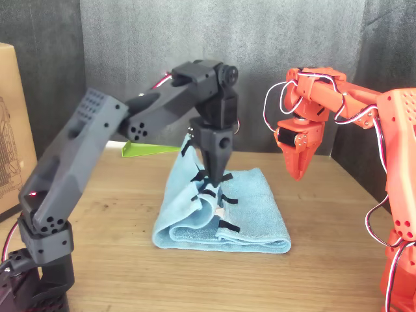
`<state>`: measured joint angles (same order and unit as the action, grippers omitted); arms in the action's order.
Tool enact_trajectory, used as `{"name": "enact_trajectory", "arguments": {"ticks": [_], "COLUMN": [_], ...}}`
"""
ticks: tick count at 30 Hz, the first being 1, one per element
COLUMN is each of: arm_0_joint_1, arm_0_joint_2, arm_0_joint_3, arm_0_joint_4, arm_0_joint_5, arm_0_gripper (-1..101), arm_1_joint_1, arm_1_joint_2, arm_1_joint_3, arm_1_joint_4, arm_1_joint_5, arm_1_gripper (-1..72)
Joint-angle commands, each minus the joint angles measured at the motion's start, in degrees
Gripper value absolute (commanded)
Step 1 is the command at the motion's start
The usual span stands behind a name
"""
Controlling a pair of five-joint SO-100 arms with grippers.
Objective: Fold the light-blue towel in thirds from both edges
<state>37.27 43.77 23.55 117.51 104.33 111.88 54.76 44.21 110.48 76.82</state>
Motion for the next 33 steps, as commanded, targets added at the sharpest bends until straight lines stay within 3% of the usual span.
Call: {"name": "enact_trajectory", "arguments": {"ticks": [1,6,11,16,21,26,30,33], "arm_0_joint_1": [0.0,-1.41,-3.34,-0.44,12.66,23.47,25.05,23.29], "arm_0_joint_2": [0.0,-1.41,-0.18,5.01,14.59,18.46,12.92,9.49], "arm_0_joint_3": [-2.99,-5.63,-6.68,-5.63,-0.18,6.5,8.0,7.38], "arm_0_joint_4": [0.62,0.62,0.7,0.79,0.79,0.44,-0.7,-2.46], "arm_0_joint_5": [0.35,0.88,2.55,3.43,4.39,4.31,4.57,4.57], "arm_0_gripper": [7,18,21,19,13,17,0,0], "arm_1_joint_1": [0.97,1.23,1.32,0.97,-1.14,-3.16,-3.16,-2.64], "arm_1_joint_2": [2.37,2.29,2.02,2.46,4.75,5.8,5.71,6.59], "arm_1_joint_3": [-0.44,-0.62,-0.62,-0.35,0.97,1.23,1.41,2.37], "arm_1_joint_4": [0.88,0.88,0.88,0.88,0.88,0.88,0.88,0.88], "arm_1_joint_5": [0.79,0.88,0.88,0.97,0.26,-0.79,-0.7,-0.44], "arm_1_gripper": [1.4,1.6,1.7,1.7,1.7,2.2,2.2,2.1]}}
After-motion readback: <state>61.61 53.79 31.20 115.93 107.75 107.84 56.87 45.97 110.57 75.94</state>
